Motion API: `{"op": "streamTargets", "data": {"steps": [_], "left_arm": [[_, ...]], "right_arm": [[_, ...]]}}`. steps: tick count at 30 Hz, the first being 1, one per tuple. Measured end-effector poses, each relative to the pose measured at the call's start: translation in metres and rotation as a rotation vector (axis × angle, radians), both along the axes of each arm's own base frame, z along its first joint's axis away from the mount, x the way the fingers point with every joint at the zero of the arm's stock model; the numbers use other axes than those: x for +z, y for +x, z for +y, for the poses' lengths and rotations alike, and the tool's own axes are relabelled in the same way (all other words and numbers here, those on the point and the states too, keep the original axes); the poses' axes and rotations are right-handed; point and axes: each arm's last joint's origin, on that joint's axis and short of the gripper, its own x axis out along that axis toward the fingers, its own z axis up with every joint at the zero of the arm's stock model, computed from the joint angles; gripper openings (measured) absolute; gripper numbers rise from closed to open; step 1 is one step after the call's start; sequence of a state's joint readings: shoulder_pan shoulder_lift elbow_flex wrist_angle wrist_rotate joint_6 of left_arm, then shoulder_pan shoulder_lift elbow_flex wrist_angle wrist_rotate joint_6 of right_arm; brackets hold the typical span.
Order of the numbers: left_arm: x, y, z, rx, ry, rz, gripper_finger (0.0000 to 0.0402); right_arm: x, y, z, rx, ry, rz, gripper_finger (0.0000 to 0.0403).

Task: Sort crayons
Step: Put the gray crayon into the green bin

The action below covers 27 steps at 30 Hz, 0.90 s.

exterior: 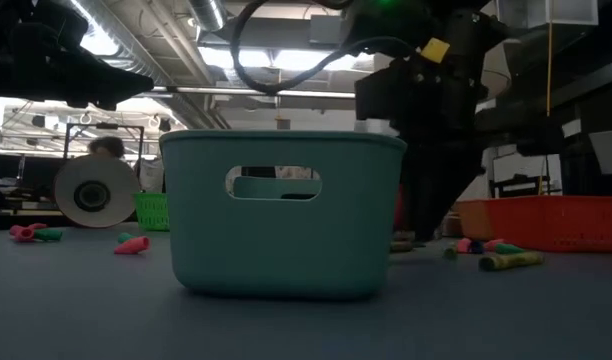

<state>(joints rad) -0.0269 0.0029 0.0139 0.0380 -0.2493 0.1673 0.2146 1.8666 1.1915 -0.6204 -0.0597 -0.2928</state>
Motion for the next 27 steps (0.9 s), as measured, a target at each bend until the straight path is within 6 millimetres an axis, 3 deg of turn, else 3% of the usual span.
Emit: {"op": "streamTargets", "data": {"steps": [14,22,27], "left_arm": [[0.000,0.000,0.000,0.000,0.000,0.000,0.0053],[0.000,0.000,0.000,0.001,0.000,0.000,0.0053],[0.000,0.000,0.000,0.001,0.000,0.000,0.0053]], "right_arm": [[0.057,-0.046,-0.011,-0.031,-0.051,0.111,0.0014],[0.090,-0.078,-0.040,-0.165,-0.110,0.169,0.0014],[0.098,-0.101,-0.063,-0.278,-0.097,0.169,0.0014]]}}
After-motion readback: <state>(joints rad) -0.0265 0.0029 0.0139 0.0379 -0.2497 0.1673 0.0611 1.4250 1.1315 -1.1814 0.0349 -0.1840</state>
